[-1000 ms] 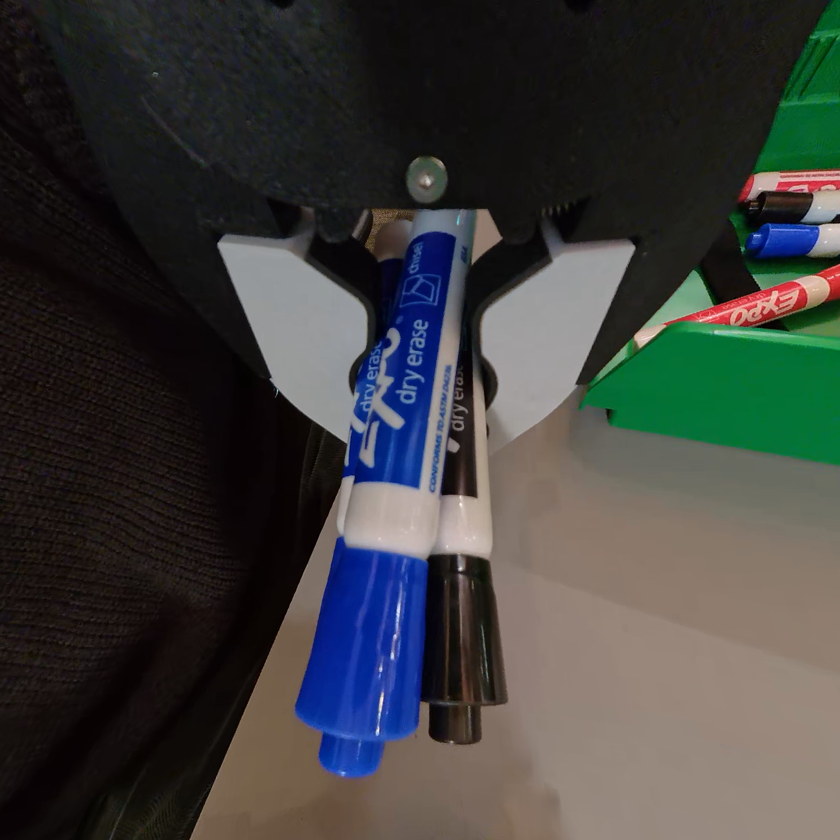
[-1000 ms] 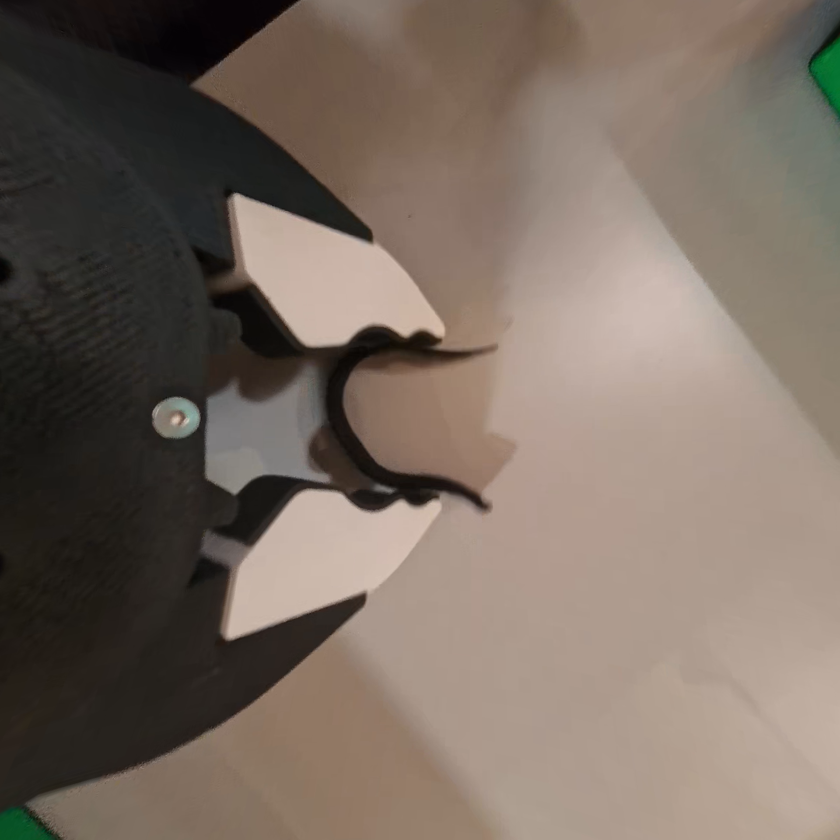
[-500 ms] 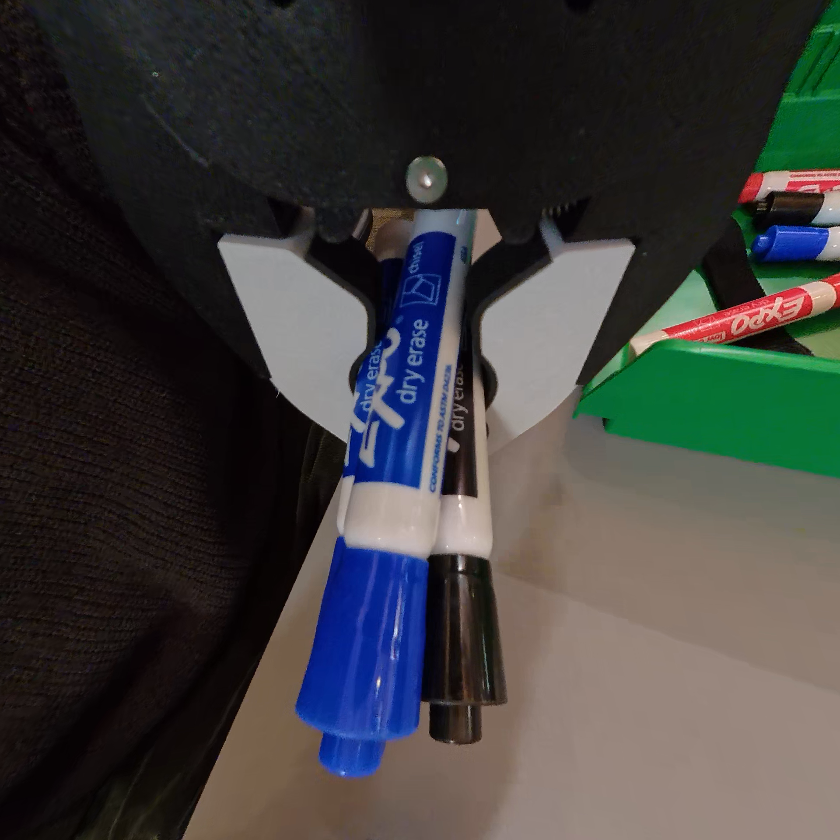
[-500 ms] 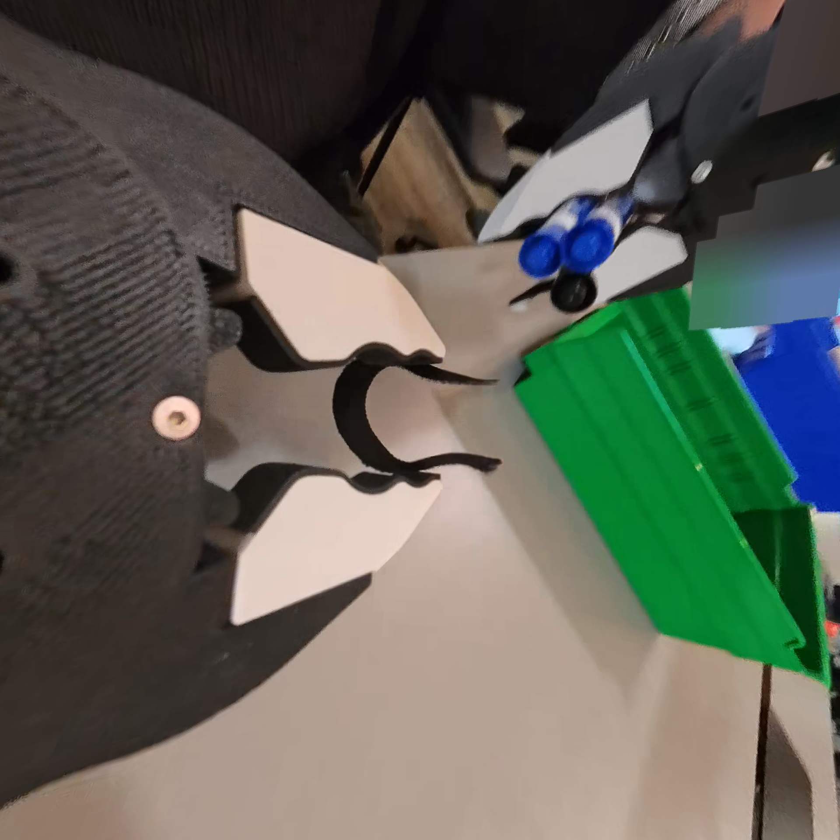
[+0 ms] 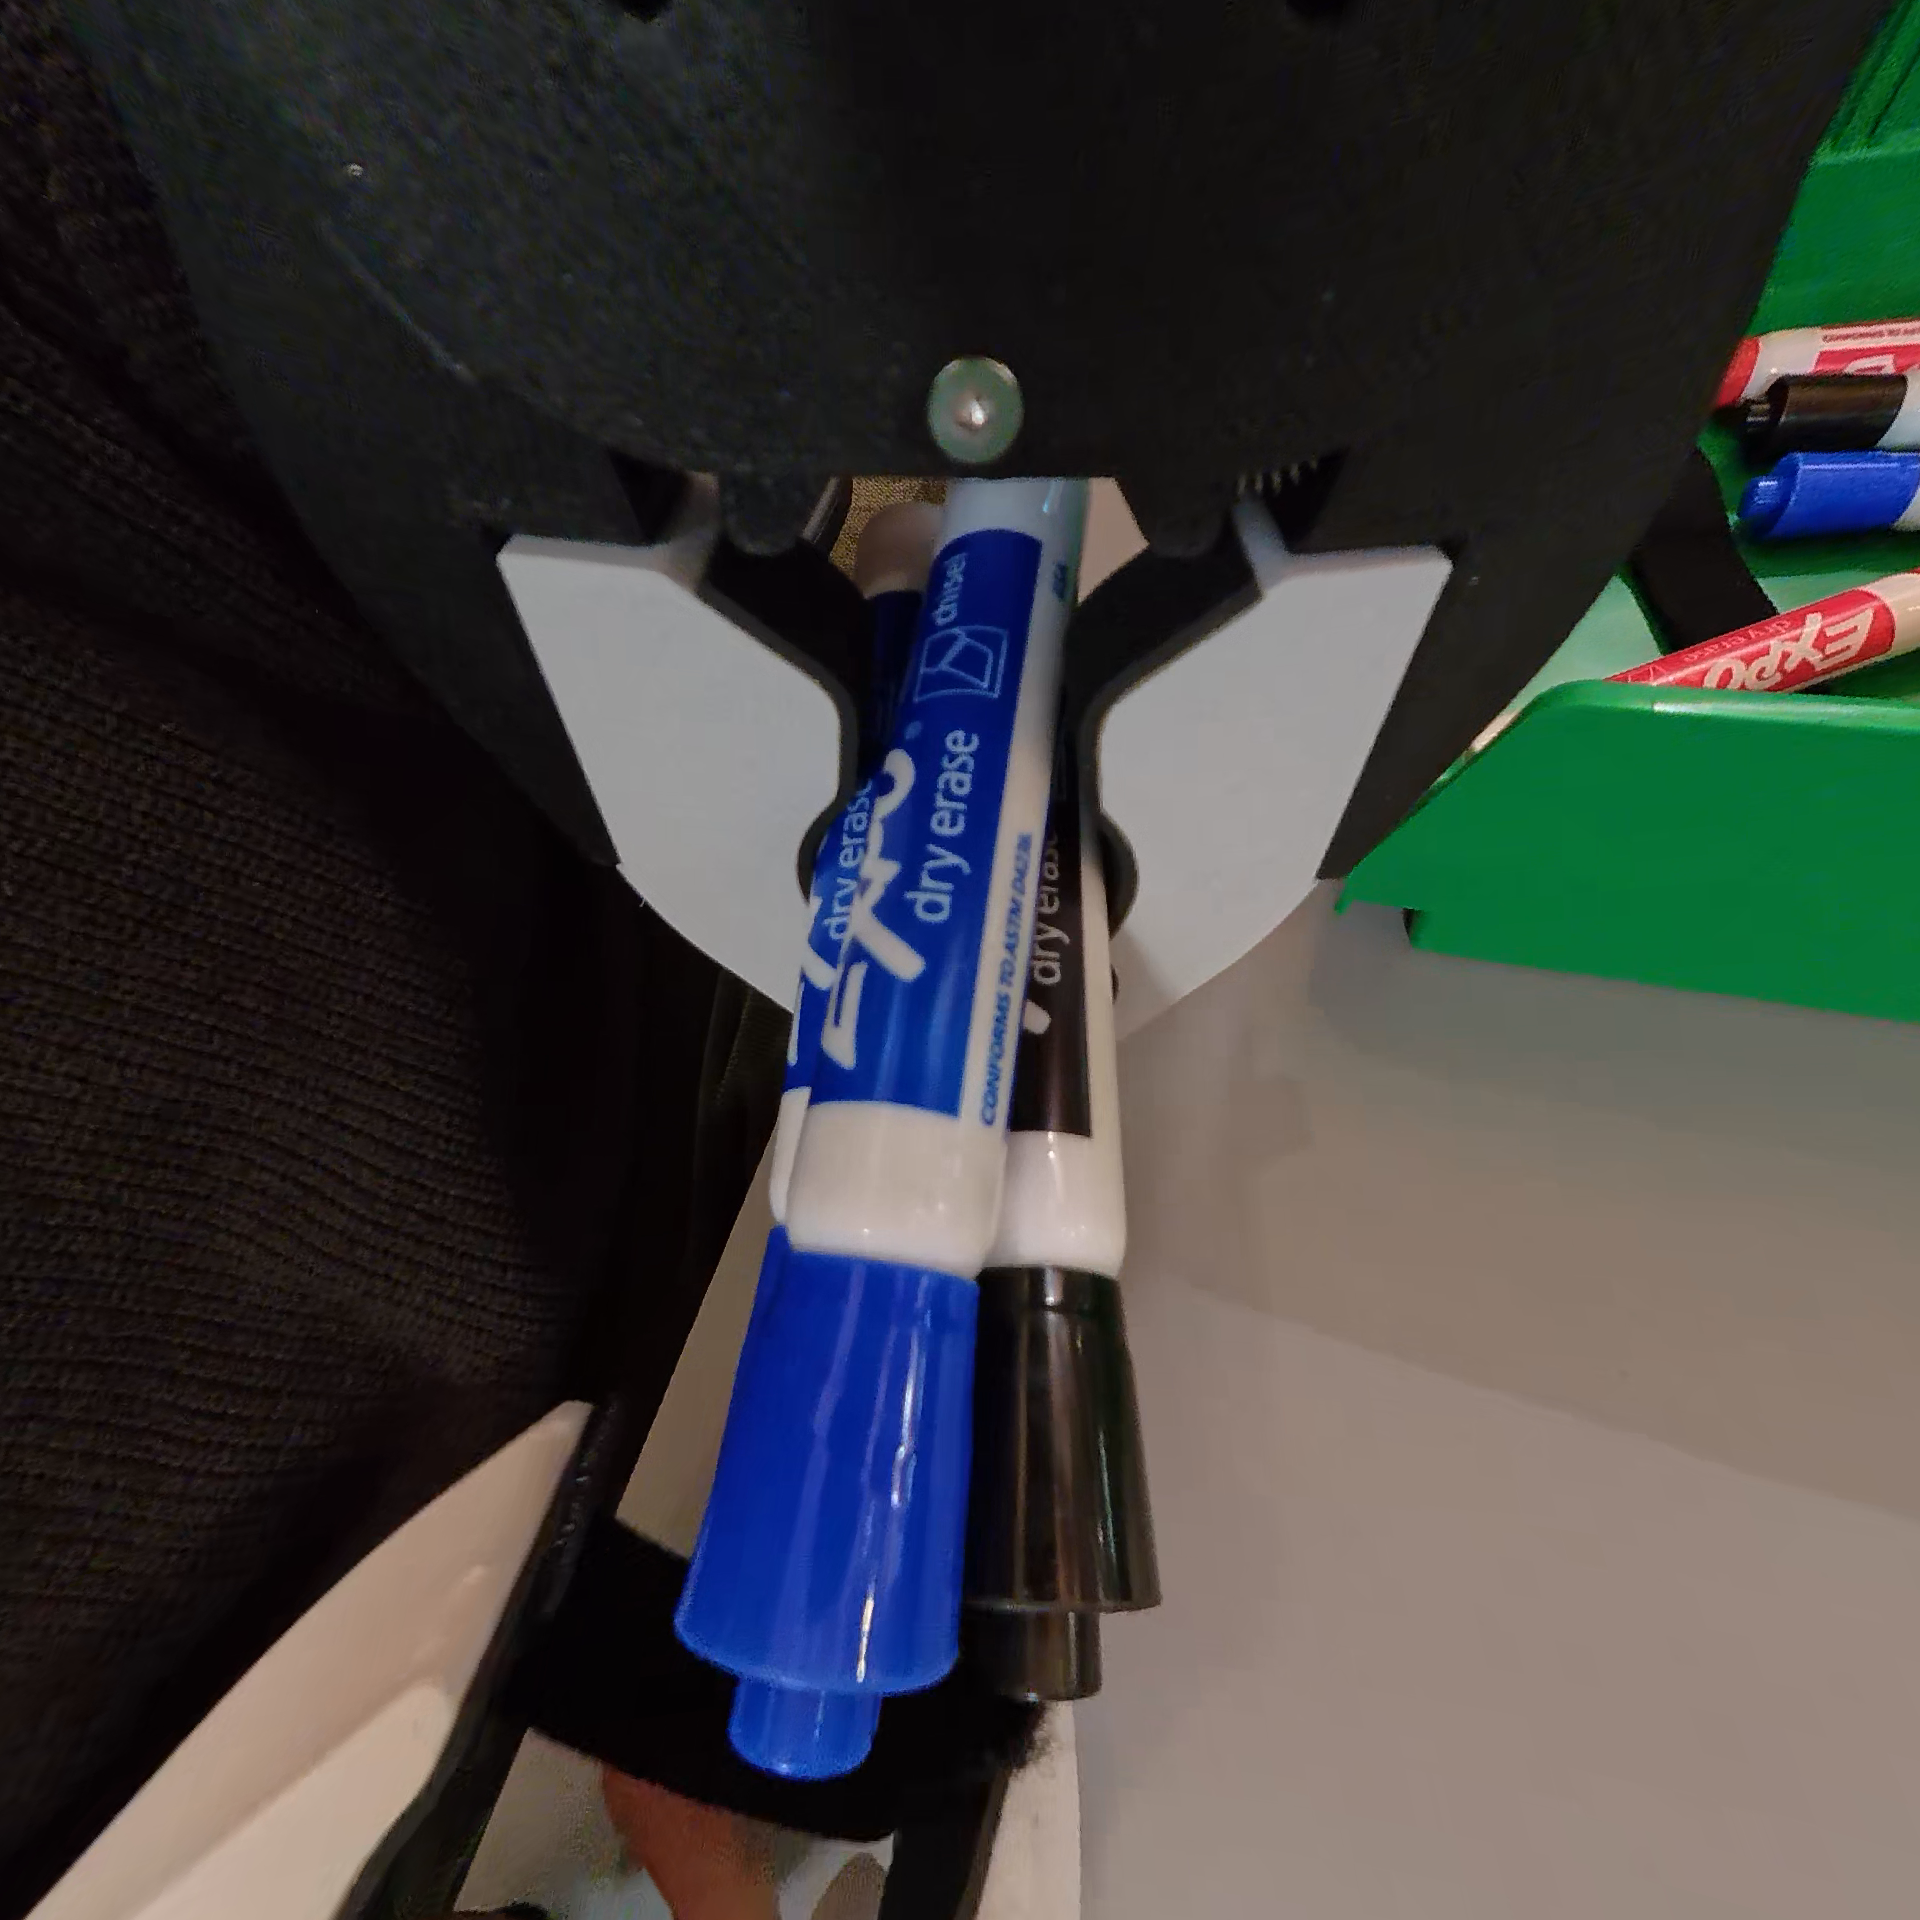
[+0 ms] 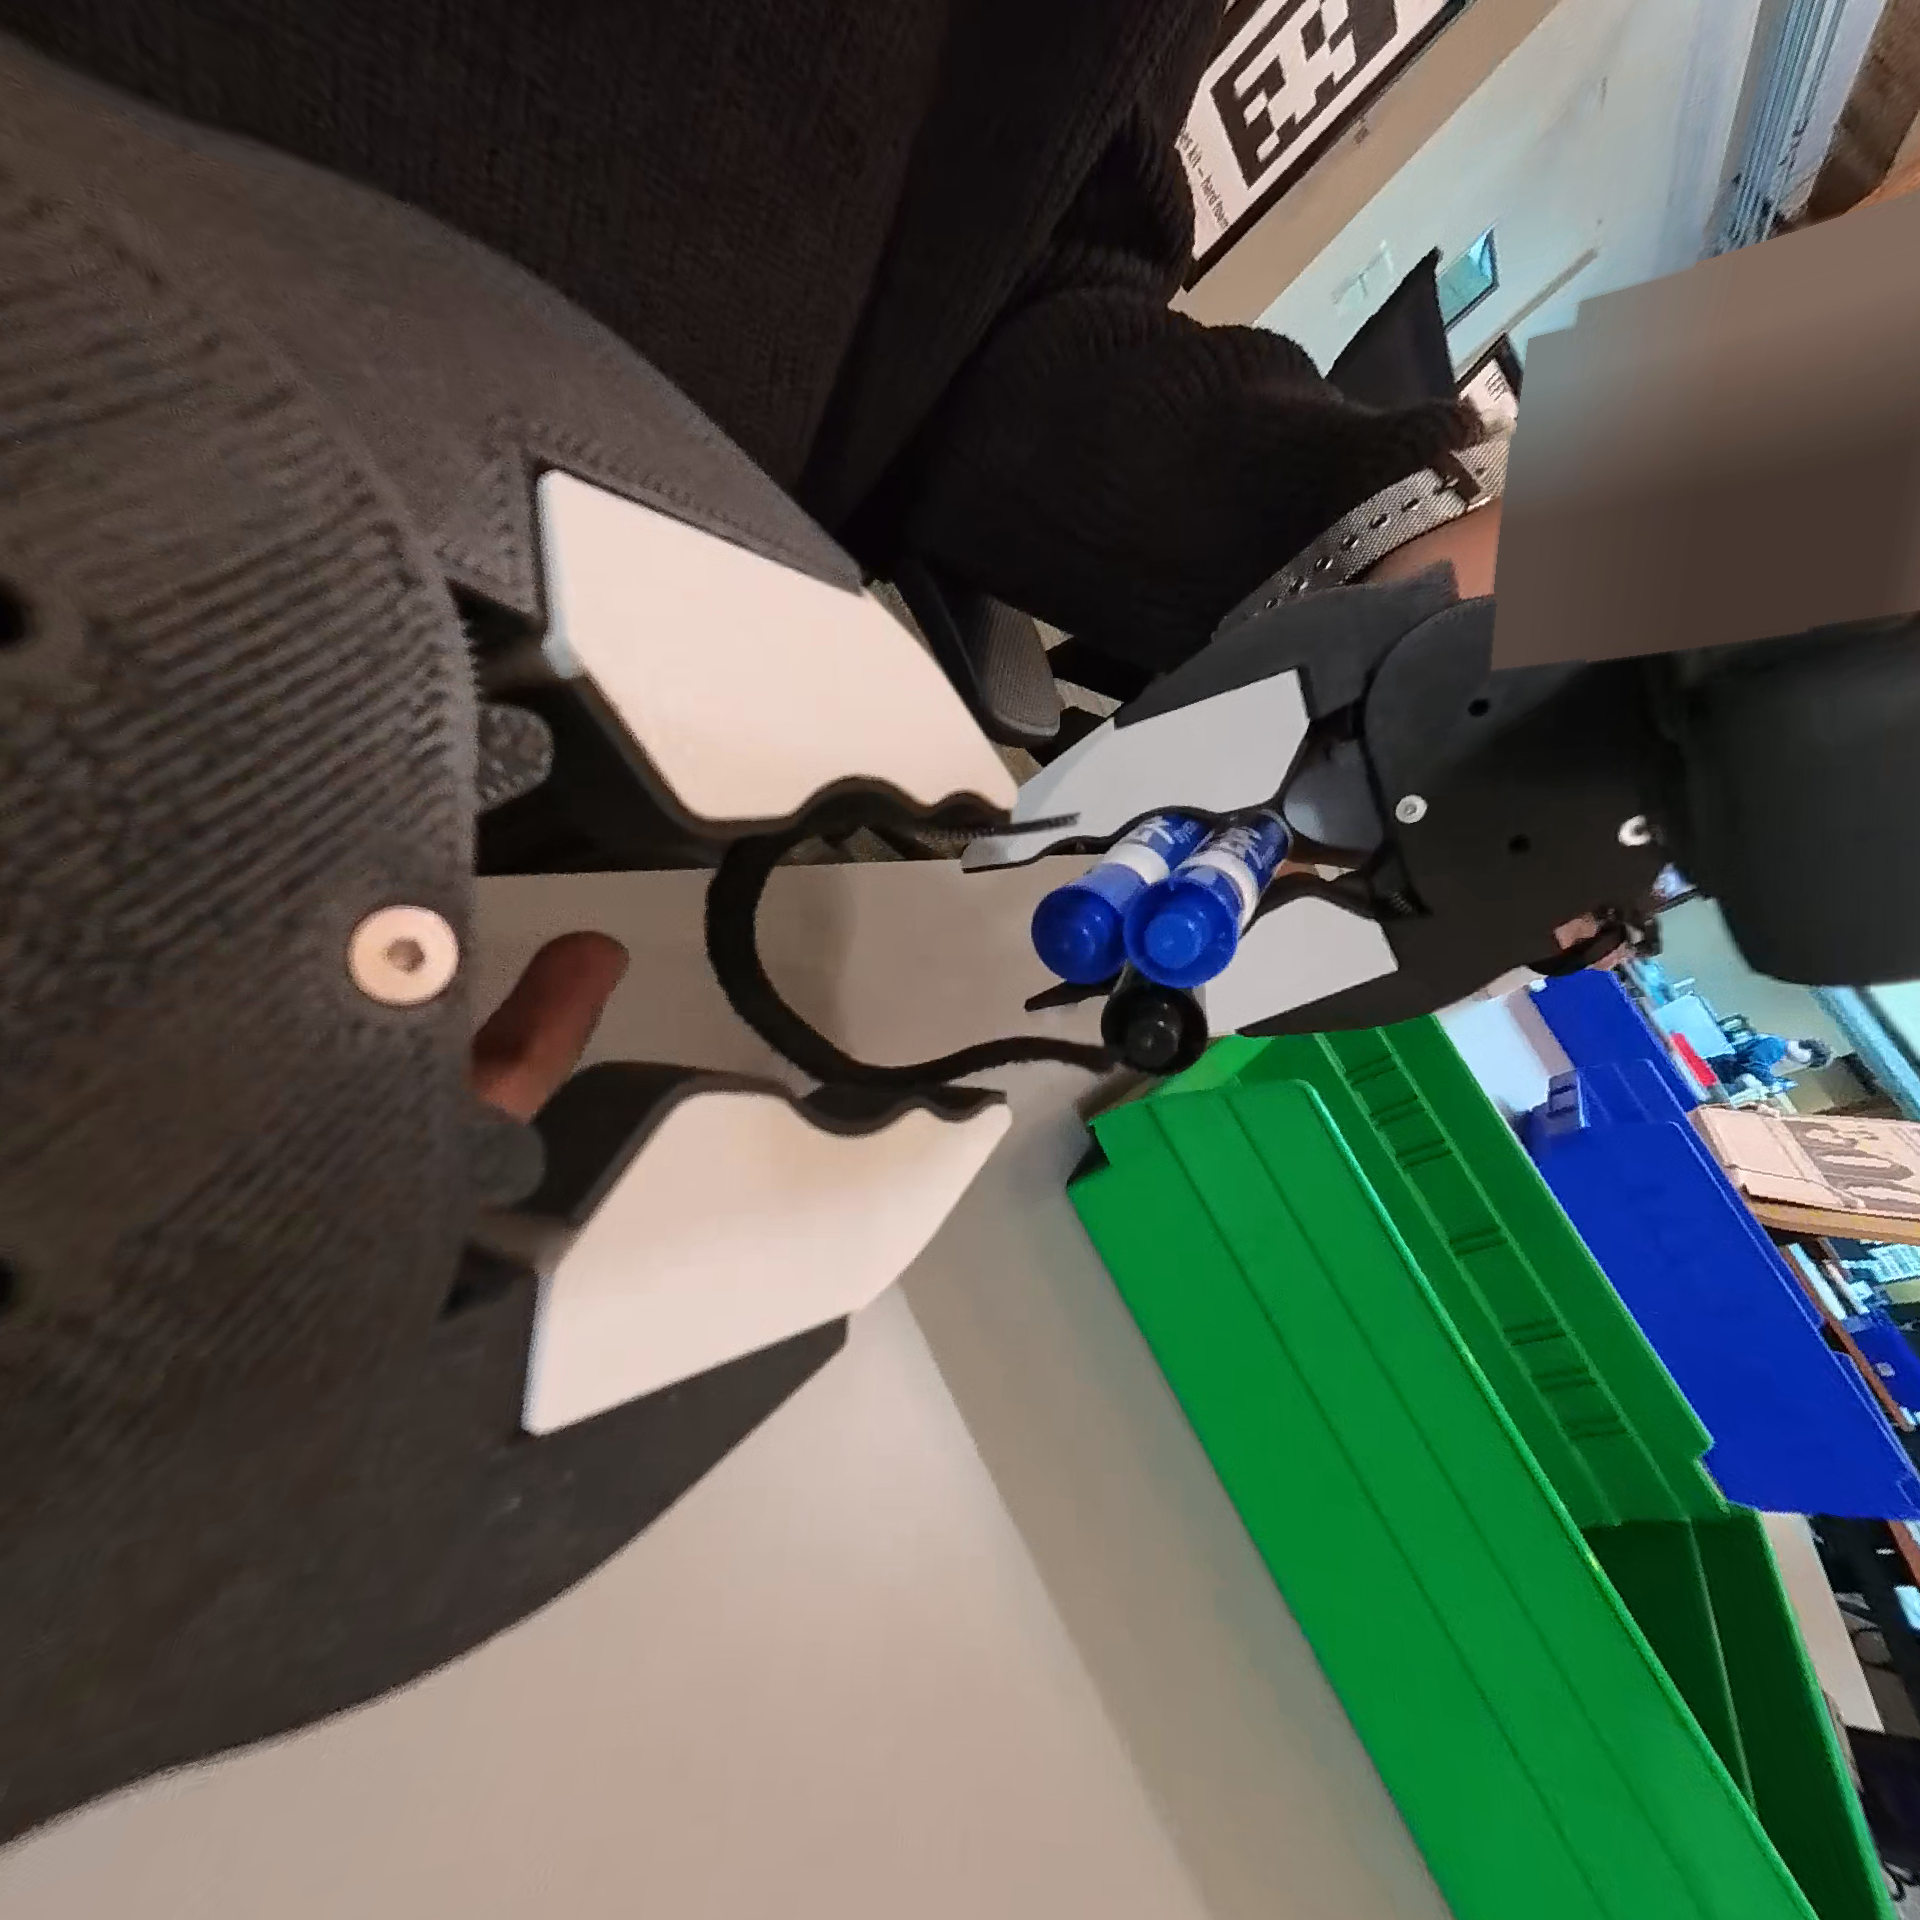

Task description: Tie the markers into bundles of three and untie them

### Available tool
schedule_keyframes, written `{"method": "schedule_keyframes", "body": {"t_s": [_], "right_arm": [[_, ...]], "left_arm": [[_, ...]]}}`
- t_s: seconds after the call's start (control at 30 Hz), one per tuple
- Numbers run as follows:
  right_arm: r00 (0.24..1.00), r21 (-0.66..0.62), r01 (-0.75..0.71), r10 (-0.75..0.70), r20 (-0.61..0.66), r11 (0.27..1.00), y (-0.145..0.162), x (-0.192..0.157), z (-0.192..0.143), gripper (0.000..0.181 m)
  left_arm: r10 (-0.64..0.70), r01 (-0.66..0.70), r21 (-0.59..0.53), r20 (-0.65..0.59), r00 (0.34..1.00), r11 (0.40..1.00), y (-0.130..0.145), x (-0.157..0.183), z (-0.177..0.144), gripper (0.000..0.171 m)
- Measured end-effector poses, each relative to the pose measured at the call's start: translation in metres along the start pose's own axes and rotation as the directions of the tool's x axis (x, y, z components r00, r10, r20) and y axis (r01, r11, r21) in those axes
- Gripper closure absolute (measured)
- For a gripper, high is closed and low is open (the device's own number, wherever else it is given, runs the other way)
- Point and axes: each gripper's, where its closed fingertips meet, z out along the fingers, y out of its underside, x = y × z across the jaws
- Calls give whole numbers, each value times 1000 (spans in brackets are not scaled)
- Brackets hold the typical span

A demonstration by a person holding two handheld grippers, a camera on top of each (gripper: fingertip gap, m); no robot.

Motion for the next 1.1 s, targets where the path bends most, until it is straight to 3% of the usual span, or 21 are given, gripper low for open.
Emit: {"method": "schedule_keyframes", "body": {"t_s": [0.13, 0.27, 0.43, 0.57, 0.63, 0.73, 0.8, 1.03, 1.1], "right_arm": [[993, -101, 73, -82, -90, 992, 12, 16, -5, 132], [993, -84, 47, -56, -103, 995, 5, 21, -12, 134], [932, -295, 147, -232, -278, 944, 17, 52, -35, 136], [940, -273, 135, -210, -269, 953, 16, 50, -31, 141], [919, -375, 135, -257, -299, 917, 27, 59, -38, 140], [864, -604, 113, -378, -333, 789, 51, 72, -59, 131], [803, -669, 112, -464, -375, 735, 56, 84, -65, 128], [757, -649, 131, -498, -423, 749, 44, 91, -52, 121], [787, -612, 156, -472, -397, 775, 34, 80, -57, 116]], "left_arm": [[-5, 5, -3, 0, 1000, 1000, 1, -1, 1, 128], [-6, 6, -8, -6, 1000, 1000, 1, -1, 3, 128], [-11, 11, -16, -10, 1000, 1000, 2, -2, 5, 128], [-8, 8, -27, -19, 1000, 1000, 2, -2, 9, 128], [-11, 10, -34, -22, 1000, 999, 2, -2, 10, 128], [-15, 14, -31, -22, 1000, 999, 2, -3, 10, 128], [-14, 14, -32, -23, 1000, 999, 2, -3, 11, 128], [-5, 4, -43, -26, 1000, 999, 1, -1, 13, 128], [-7, 6, -39, -24, 1000, 999, 1, -1, 12, 128]]}}
